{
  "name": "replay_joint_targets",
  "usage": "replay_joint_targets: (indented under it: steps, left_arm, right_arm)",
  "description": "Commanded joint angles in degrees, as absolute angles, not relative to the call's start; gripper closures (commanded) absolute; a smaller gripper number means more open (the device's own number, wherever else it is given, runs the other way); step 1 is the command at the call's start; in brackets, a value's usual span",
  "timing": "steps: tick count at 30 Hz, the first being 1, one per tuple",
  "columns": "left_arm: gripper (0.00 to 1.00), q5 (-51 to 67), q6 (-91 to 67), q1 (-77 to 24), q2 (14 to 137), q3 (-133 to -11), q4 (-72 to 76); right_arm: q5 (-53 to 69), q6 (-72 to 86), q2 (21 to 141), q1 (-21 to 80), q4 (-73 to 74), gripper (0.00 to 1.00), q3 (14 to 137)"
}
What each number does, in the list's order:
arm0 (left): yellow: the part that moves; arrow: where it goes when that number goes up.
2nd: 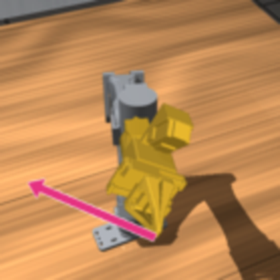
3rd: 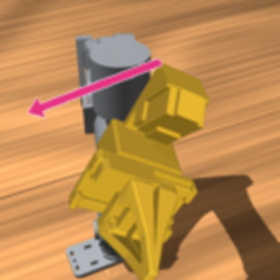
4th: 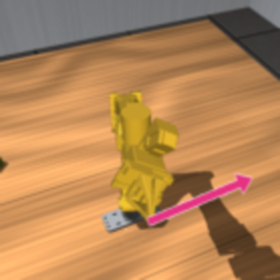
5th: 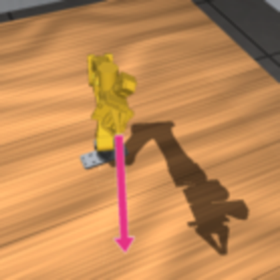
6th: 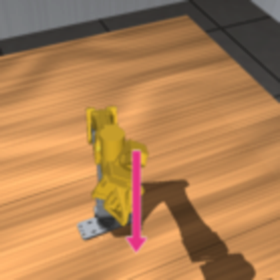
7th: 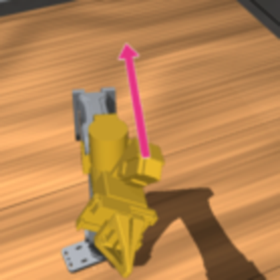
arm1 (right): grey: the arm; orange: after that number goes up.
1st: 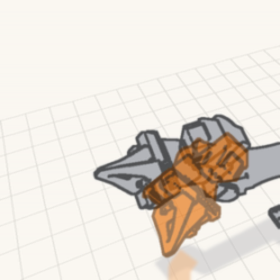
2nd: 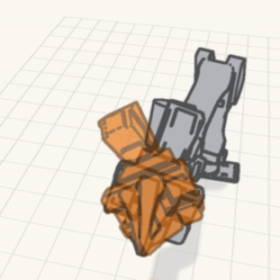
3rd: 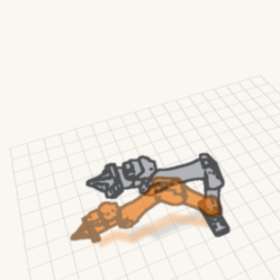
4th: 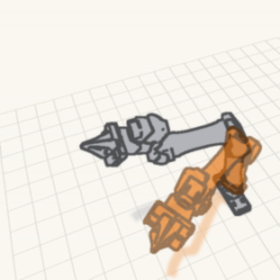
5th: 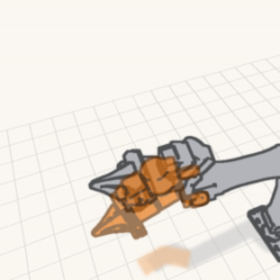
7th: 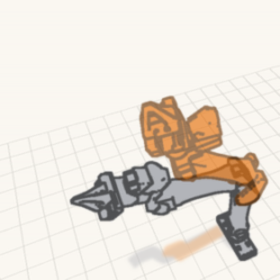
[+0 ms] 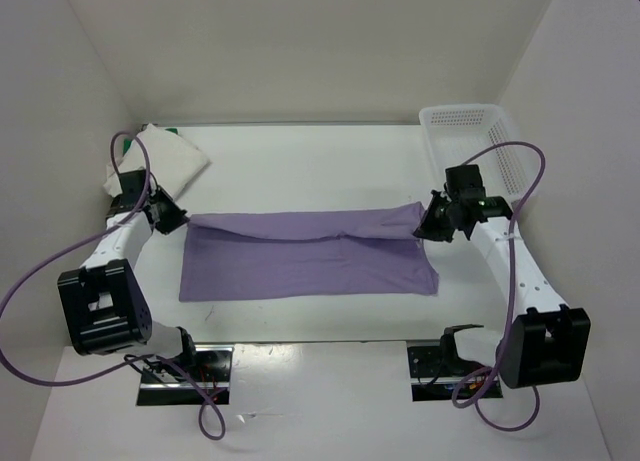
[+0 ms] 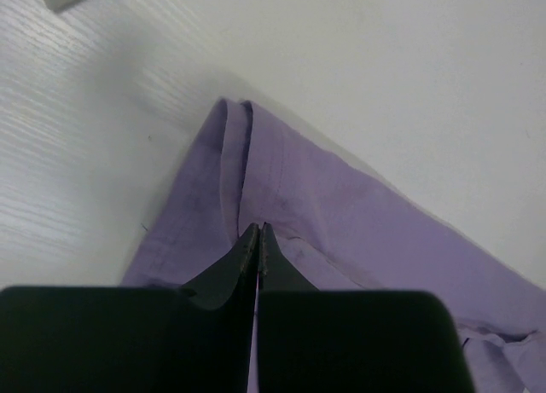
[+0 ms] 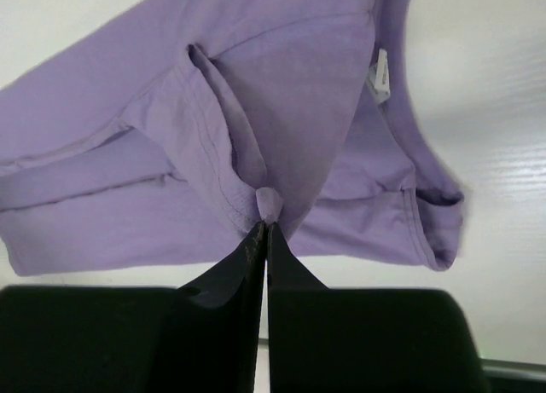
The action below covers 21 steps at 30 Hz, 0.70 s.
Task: Fold and stack the t-shirts
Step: Fold the other side of the tshirt into a rectangle
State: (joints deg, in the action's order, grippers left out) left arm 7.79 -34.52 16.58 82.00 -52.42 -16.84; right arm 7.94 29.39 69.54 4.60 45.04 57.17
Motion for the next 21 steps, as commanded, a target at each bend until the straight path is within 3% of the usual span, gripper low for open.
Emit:
replay_joint_targets:
  steps: [1,5,6,9,10,13,15,16,18,21]
  left_arm:
    - [0.99,7.91,-33.84,18.01,80.33,-51.15,-17.67]
    - [0.93,8.53,-33.84,18.54,80.33,-51.15,-18.28]
    - [0.91,8.53,-34.36,18.54,80.33,-51.15,-18.98]
    - [0.78,7.29,-35.50,19.07,79.11,-50.54,-20.30]
    - [0.67,6.16,-36.03,19.77,77.01,-50.54,-20.30]
    - [0.64,4.22,-38.22,19.78,73.40,-49.75,-19.78]
    - [0.64,6.14,-38.84,19.78,72.77,-49.75,-18.04]
    - [0.64,9.37,-38.85,19.25,72.77,-48.35,-16.80]
    - [0.64,10.11,-39.46,17.33,73.56,-47.73,-14.60]
    - [0.64,10.11,-39.46,11.71,75.32,-47.72,-12.74]
  right_arm:
    - [9.40,29.97,65.58,4.31,51.13,0.96,56.51]
    - [6.78,29.36,62.85,4.31,55.36,0.94,55.99]
    - [6.77,29.36,62.84,4.31,55.89,0.85,55.99]
    - [5.89,29.36,61.27,4.31,56.51,0.71,56.68]
    - [5.11,29.36,61.26,4.31,56.51,0.69,56.69]
    - [5.10,28.21,61.26,4.31,54.60,0.69,58.44]
    - [8.60,26.72,64.50,4.31,51.96,0.77,58.45]
    - [10.09,25.76,66.34,4.83,49.25,0.89,58.45]
    - [11.07,25.75,71.00,4.83,45.63,1.00,58.45]
    - [13.61,25.74,76.98,5.36,39.66,1.00,57.93]
